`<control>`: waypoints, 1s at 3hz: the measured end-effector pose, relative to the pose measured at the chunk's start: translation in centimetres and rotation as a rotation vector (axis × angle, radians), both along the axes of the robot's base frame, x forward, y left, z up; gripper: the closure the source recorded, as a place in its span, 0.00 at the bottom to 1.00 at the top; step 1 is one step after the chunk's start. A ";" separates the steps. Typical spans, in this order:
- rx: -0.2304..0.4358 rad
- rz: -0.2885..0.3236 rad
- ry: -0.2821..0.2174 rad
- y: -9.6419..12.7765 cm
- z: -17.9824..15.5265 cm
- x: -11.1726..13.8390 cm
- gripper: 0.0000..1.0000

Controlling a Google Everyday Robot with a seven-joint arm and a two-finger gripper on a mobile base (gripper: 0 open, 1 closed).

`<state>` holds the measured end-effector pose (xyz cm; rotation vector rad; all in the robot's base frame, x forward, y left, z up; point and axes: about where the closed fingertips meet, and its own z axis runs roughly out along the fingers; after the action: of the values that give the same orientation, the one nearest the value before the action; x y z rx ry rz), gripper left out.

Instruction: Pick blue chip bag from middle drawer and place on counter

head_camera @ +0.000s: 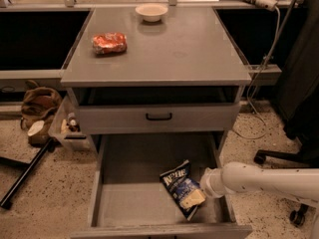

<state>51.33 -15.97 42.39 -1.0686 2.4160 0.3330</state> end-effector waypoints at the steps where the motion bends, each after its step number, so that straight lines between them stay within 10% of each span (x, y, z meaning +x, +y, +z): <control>1: -0.004 -0.009 0.011 -0.4 -1.7 1.5 0.00; 3: -0.013 -0.027 0.087 -0.3 -5.6 2.2 0.00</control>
Offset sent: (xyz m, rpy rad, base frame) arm 0.0352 0.0015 -0.0599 -0.0277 0.0845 -0.0232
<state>53.53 -16.24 36.75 -1.0468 2.5103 0.3620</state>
